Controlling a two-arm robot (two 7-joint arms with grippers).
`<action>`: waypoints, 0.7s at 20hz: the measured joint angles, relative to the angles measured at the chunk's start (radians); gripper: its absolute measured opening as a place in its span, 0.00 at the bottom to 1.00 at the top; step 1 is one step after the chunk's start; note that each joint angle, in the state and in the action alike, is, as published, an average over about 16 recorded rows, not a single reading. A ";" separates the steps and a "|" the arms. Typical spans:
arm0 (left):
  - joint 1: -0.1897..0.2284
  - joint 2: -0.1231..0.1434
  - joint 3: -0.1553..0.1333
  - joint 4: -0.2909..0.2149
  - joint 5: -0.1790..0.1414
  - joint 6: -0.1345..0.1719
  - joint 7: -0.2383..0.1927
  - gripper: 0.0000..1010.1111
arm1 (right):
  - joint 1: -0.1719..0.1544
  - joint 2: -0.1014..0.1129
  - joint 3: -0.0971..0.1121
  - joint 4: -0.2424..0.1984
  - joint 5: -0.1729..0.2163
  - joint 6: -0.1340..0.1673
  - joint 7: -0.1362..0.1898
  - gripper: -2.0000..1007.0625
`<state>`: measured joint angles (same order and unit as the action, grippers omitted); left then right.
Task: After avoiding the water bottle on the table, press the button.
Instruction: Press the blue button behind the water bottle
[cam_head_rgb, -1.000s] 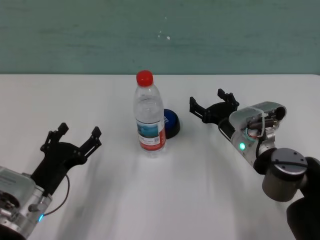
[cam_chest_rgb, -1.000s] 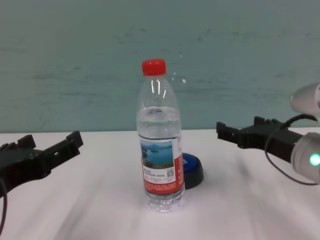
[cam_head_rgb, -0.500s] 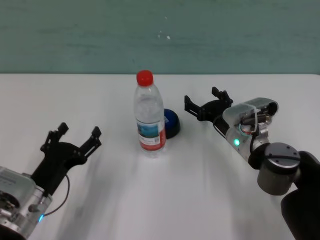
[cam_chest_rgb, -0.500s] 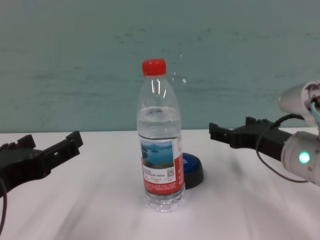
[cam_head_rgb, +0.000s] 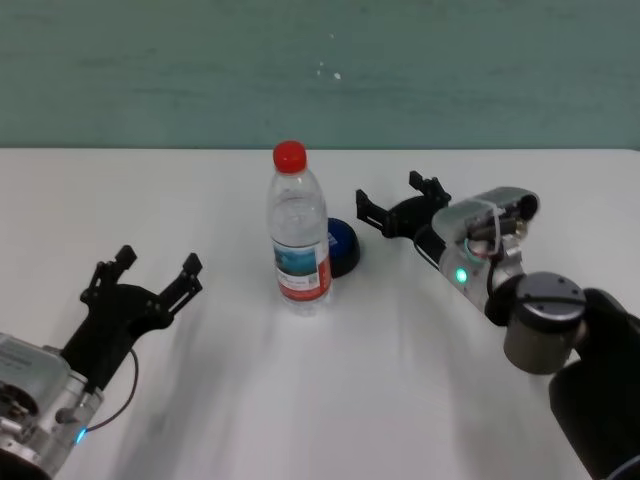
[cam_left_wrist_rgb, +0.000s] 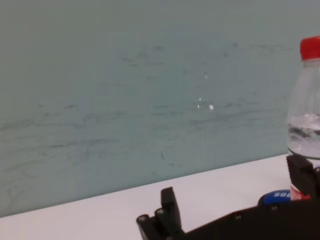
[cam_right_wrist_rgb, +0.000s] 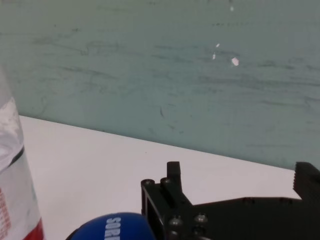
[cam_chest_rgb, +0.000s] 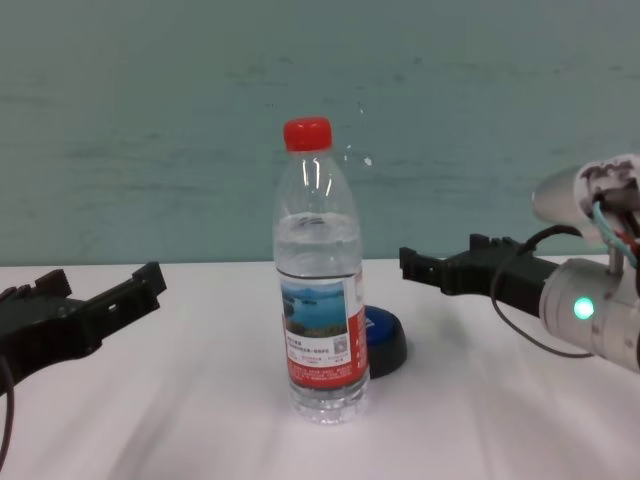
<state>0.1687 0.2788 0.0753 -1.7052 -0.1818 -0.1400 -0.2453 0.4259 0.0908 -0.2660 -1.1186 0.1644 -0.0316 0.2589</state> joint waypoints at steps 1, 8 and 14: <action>0.000 0.000 0.000 0.000 0.000 0.000 0.000 1.00 | 0.006 -0.001 -0.002 0.009 0.000 -0.002 0.003 1.00; 0.000 0.000 0.000 0.000 0.000 0.000 0.000 1.00 | 0.050 -0.014 -0.019 0.077 0.003 -0.015 0.023 1.00; 0.000 0.000 0.000 0.000 0.000 0.000 0.000 1.00 | 0.089 -0.027 -0.031 0.144 0.003 -0.026 0.035 1.00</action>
<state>0.1687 0.2788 0.0752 -1.7051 -0.1819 -0.1400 -0.2453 0.5149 0.0634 -0.2966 -0.9746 0.1679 -0.0572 0.2939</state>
